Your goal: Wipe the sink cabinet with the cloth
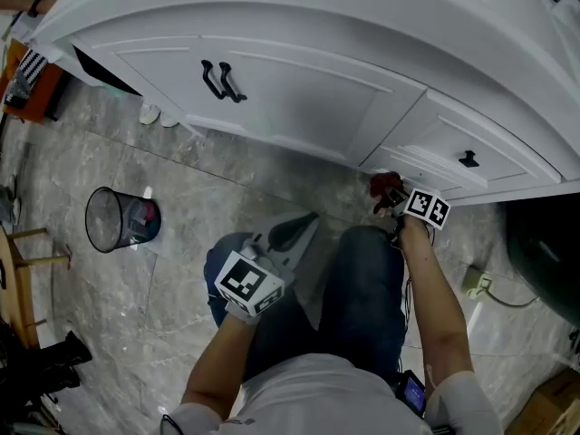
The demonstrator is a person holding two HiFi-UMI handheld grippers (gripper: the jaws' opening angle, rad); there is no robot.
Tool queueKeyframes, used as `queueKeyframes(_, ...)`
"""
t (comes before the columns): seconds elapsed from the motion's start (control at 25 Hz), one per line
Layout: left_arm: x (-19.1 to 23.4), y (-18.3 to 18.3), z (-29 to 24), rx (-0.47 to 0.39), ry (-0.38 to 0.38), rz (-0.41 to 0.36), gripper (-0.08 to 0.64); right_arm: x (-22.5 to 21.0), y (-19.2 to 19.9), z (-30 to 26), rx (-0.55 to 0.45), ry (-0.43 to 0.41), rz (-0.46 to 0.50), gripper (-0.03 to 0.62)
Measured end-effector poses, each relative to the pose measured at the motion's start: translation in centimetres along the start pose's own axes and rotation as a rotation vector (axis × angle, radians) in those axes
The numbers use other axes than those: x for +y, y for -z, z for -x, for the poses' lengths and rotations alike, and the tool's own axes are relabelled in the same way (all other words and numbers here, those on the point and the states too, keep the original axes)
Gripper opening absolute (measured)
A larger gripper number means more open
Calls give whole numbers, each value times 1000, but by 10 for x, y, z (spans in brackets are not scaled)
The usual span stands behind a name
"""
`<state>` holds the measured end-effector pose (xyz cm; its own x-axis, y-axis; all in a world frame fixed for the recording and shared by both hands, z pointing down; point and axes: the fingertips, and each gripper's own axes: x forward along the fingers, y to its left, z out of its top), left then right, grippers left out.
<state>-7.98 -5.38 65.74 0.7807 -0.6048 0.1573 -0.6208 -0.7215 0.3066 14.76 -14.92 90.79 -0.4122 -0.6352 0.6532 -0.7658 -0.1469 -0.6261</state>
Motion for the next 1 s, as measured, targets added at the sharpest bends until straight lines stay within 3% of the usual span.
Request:
queueKeyframes(0.28,1,5,10,35,-30,-37,11,42,15,-39,100,-49,76,98)
queueKeyframes(0.64,6,12,10,66,-56,-55,11,59,22,-53,150,-31,52,97)
queueKeyframes(0.8,5,11,8,44,-40,-55,11,65,20,-47,142,-29,59,97)
queueKeyframes(1.0,4,10,4,37,-26,-52,11,104,2,-22,49,-121,24,97)
